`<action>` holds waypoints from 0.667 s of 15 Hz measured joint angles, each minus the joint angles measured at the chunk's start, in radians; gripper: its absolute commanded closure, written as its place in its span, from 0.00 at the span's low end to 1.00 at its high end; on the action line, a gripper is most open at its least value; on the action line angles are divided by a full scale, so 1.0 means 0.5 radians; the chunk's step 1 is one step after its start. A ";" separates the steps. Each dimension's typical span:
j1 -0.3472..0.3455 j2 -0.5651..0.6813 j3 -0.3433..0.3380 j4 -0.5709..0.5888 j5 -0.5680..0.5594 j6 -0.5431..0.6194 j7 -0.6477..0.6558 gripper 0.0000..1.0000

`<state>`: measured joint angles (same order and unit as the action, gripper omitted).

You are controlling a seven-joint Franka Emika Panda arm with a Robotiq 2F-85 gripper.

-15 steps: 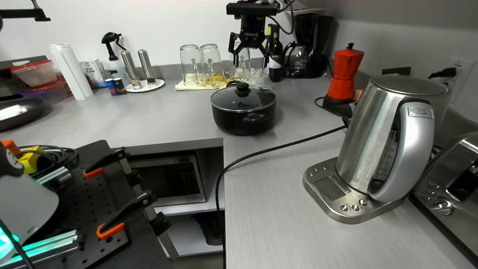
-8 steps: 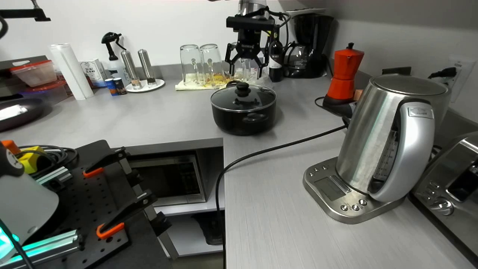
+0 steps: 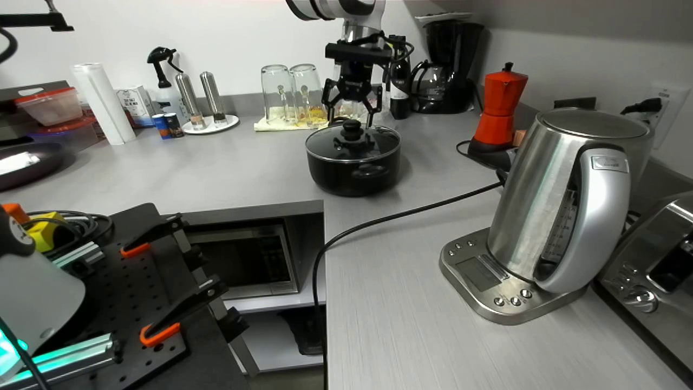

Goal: Remove the lid from the pot

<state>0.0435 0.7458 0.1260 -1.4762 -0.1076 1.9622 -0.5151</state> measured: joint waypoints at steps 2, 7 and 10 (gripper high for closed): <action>-0.007 0.007 0.000 0.001 0.000 0.000 0.000 0.00; -0.032 0.009 0.000 0.004 0.000 0.001 0.000 0.38; -0.038 0.008 0.000 0.017 0.000 0.001 0.000 0.61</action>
<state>0.0248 0.7501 0.1259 -1.4679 -0.1076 1.9629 -0.5151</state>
